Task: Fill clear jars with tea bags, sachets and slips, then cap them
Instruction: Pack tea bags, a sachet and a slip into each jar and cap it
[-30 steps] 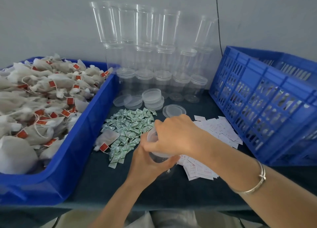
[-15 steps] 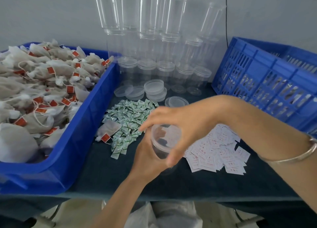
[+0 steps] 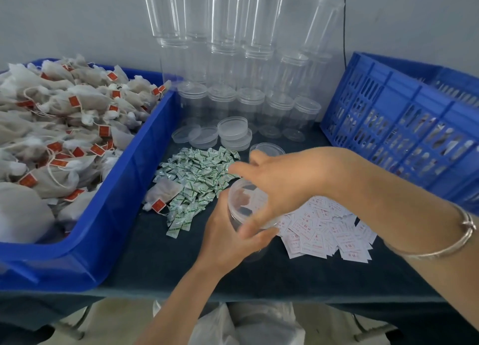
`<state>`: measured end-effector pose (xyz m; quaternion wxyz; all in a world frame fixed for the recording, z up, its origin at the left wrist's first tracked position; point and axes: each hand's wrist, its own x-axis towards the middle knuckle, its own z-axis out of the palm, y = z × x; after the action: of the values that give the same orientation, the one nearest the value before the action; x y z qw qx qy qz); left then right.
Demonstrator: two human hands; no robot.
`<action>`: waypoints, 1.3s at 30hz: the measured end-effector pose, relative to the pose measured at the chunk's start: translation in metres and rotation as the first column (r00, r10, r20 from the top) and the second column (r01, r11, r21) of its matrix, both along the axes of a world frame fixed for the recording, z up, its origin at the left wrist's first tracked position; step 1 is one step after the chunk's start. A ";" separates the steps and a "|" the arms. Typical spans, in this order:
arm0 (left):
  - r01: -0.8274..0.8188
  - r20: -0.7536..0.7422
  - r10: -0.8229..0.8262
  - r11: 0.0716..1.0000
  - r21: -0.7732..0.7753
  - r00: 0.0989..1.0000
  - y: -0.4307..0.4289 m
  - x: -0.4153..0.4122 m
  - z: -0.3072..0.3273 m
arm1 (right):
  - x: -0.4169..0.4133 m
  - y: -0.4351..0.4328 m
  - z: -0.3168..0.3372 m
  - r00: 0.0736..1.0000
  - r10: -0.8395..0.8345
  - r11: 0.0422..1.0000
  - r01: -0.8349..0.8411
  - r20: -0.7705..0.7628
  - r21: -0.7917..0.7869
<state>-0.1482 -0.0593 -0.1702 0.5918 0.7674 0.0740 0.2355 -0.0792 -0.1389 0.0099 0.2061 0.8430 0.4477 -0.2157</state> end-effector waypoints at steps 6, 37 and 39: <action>-0.023 0.009 0.023 0.999 -0.024 1.000 -0.002 -0.002 0.000 | 0.003 0.001 0.012 0.990 0.090 0.992 -0.098 -0.105 -0.075; 0.004 0.032 -0.004 1.000 0.000 0.999 -0.003 -0.001 0.000 | -0.005 0.004 -0.006 0.993 -0.040 0.998 0.034 0.110 0.058; 0.004 0.027 -0.003 1.000 -0.021 1.000 -0.002 -0.002 0.001 | -0.005 0.005 -0.004 0.994 0.054 0.998 -0.057 0.091 0.040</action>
<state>-0.1507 -0.0617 -0.1690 0.6013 0.7579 0.0673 0.2440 -0.0844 -0.1342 0.0059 0.2140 0.8432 0.4657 -0.1622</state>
